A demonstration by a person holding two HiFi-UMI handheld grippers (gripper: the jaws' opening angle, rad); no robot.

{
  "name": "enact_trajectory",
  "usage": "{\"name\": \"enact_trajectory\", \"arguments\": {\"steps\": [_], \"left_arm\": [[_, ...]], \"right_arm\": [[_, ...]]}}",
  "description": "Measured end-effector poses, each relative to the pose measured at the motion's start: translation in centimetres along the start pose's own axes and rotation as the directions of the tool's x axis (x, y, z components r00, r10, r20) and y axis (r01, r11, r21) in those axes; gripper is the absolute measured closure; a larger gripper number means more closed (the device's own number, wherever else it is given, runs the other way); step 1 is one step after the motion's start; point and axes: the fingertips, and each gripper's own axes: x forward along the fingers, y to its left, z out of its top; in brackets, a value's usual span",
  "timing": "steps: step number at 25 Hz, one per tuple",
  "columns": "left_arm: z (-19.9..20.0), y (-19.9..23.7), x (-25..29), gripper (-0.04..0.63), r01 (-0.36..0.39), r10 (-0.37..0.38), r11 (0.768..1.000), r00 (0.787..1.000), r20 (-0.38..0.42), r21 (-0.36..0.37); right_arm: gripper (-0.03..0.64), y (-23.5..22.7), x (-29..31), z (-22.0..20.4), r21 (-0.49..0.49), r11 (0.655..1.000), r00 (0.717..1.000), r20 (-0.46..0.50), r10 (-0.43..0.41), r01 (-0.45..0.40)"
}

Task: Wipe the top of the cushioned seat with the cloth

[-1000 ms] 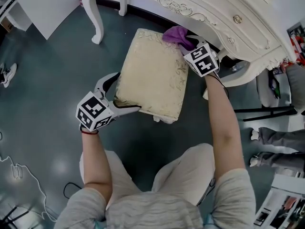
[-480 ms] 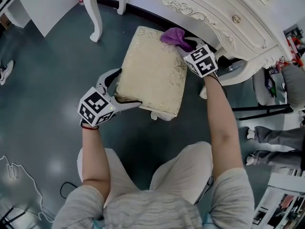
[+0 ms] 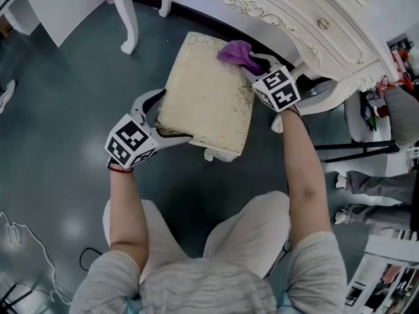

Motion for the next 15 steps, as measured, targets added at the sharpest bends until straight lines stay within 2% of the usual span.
{"name": "enact_trajectory", "arguments": {"steps": [15], "left_arm": [[0.0, 0.0, 0.1, 0.006, 0.01, -0.01, 1.0, 1.0, 0.005, 0.003]], "right_arm": [[0.503, 3.0, -2.3, 0.2, -0.002, 1.0, 0.998, 0.056, 0.023, -0.023]]}}
